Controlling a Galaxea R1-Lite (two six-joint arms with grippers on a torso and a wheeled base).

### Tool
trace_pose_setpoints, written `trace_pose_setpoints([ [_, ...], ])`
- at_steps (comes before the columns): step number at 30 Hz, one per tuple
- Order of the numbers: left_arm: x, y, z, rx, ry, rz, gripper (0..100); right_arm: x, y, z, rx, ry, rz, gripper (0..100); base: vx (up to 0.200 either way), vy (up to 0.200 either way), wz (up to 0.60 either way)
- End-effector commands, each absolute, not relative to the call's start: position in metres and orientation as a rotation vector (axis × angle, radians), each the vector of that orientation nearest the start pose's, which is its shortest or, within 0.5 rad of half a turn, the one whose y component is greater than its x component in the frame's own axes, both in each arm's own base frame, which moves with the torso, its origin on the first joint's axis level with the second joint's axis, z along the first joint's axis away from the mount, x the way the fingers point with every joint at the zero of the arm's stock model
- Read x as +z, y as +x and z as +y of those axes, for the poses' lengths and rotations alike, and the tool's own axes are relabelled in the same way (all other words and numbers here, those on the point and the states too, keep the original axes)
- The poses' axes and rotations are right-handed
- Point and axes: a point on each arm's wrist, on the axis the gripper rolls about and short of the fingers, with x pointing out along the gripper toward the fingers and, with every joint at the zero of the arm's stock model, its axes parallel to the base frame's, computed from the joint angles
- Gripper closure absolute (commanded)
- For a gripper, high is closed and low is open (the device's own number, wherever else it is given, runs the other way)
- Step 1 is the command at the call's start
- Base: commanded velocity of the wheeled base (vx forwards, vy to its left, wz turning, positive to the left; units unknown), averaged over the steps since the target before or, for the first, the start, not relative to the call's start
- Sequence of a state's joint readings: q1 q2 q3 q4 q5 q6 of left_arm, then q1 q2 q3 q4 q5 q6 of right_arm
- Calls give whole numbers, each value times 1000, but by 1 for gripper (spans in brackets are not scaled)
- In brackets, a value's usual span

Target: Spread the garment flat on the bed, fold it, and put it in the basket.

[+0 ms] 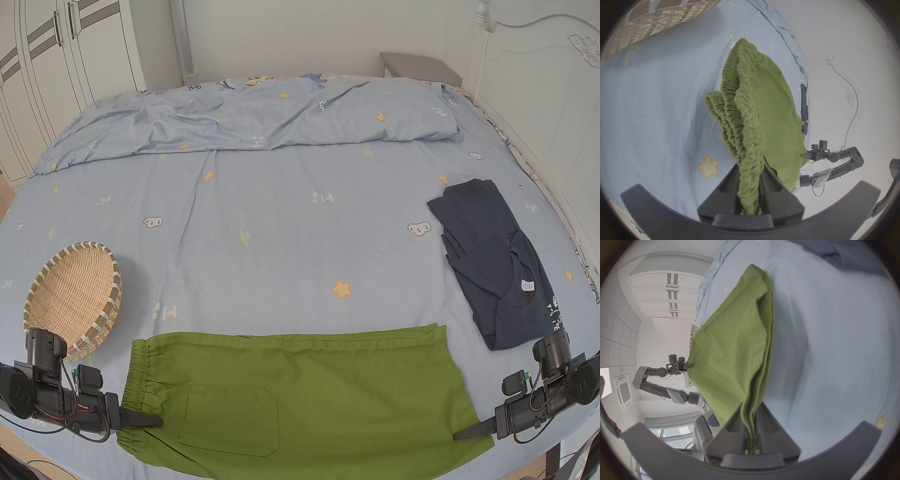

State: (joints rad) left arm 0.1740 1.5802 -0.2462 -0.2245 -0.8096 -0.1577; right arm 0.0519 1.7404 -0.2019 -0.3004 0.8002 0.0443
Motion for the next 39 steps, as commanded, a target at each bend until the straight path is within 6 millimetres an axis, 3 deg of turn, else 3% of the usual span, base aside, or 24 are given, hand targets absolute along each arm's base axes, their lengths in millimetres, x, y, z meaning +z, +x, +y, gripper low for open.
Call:
trace_pose_setpoints([
  [1, 62, 157, 15, -469, -686, 1031, 100, 32, 158, 25, 714, 501, 1212, 0, 0, 0, 0],
  [9, 63, 155, 19, -469, -651, 1007, 100, 34, 160, 23, 708, 505, 1195, 0, 0, 0, 0],
  [13, 73, 151, 26, -435, -638, 936, 100, 45, 164, 21, 705, 488, 1123, 0, 0, 0, 0],
  [19, 113, 142, 36, -342, -589, 828, 100, 113, 175, 29, 637, 306, 844, 0, 0, 0, 0],
  [20, 113, 142, 36, -342, -589, 828, 100, 113, 175, 29, 637, 306, 844, 0, 0, 0, 0],
  [22, 129, 144, 37, -343, -568, 830, 100, 142, 179, 39, 649, 274, 797, 0, 0, 0, 0],
  [23, 129, 144, 37, -343, -568, 830, 100, 142, 179, 39, 649, 274, 797, 0, 0, 0, 0],
  [24, 139, 140, 37, -337, -502, 841, 100, 163, 181, 41, 643, 256, 768, 0, 0, 0, 0],
  [25, 140, 138, 38, -324, -464, 850, 100, 169, 180, 42, 647, 252, 757, 0, 0, 0, 0],
  [29, 142, 136, 44, -210, -307, 872, 100, 178, 177, 41, 664, 241, 716, 0, 0, 0, 0],
  [34, 151, 139, 44, -202, -267, 848, 100, 180, 178, 40, 656, 241, 710, 0, 0, 0, 0],
  [35, 164, 135, 37, -229, -230, 801, 100, 180, 178, 40, 655, 242, 710, 0, 0, 0, 0],
  [39, 186, 128, 16, -330, -220, 803, 100, 178, 177, 41, 656, 242, 717, 0, 0, 0, 0],
])
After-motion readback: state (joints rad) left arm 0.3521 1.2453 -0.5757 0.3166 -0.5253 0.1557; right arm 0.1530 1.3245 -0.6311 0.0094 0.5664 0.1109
